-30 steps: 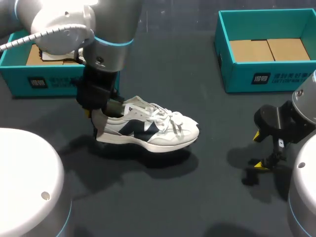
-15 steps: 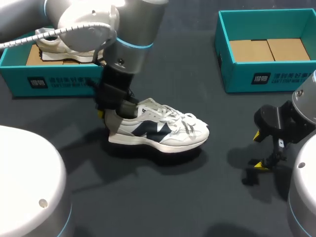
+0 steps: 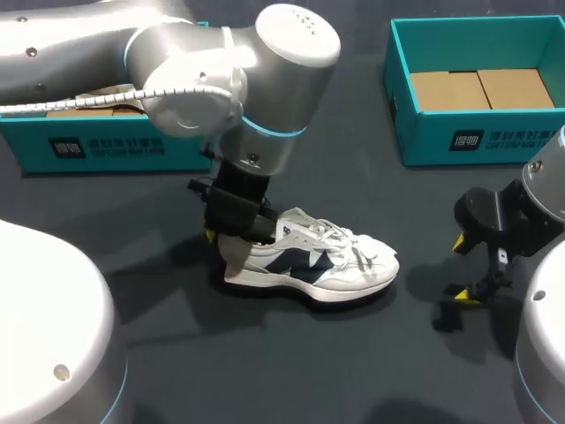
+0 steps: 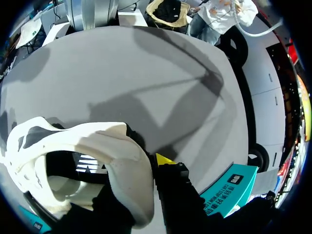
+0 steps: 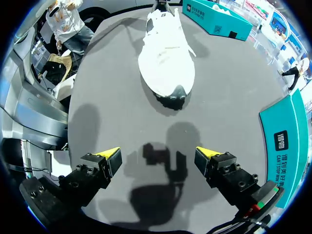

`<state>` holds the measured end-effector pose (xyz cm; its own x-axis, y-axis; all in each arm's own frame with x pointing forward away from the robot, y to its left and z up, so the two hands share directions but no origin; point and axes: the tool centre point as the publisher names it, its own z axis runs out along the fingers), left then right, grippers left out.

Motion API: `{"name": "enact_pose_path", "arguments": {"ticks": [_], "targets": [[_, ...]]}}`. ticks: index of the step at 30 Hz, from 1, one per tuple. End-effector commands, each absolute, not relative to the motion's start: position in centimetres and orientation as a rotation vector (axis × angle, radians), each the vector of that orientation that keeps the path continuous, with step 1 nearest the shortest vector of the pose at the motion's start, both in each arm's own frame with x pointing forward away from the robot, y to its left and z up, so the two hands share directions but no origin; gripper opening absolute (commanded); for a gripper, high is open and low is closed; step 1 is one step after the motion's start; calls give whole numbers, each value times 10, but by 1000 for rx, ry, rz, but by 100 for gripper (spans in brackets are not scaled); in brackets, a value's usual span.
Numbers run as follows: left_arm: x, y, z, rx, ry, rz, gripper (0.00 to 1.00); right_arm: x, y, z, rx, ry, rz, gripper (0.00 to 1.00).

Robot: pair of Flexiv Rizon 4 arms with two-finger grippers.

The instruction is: Take the shoe out of the shoebox, open the shoe tongue, remove and reinsert the insole, then place the shoe into the shoebox

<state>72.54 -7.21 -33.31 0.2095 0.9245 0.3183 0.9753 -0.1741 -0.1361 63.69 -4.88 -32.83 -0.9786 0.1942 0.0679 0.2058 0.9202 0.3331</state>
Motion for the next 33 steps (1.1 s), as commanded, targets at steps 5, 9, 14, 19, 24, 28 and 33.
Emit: {"name": "enact_pose_path", "arguments": {"ticks": [5,9,14,19,24,28,33], "targets": [[723,-92,-360,-2143,-1786,-251,0,634,-49,-328,-318,-3050,-534,100],[722,-99,-368,-2134,-1802,-273,0,634,-49,-328,-318,-3050,-534,100],[723,-105,-370,-2137,-1823,-279,0,634,-49,-328,-318,-3050,-534,100],[726,-109,-371,-2142,-1834,-291,0,634,-49,-328,-318,-3050,-534,100],[727,-109,-375,-2138,-1836,-286,0,634,-49,-328,-318,-3050,-534,100],[726,-109,-378,-2146,-1828,-287,0,634,-49,-328,-318,-3050,-534,100],[725,-108,-381,-2166,-1817,-292,0,634,-49,-328,-318,-3050,-534,100]]}}
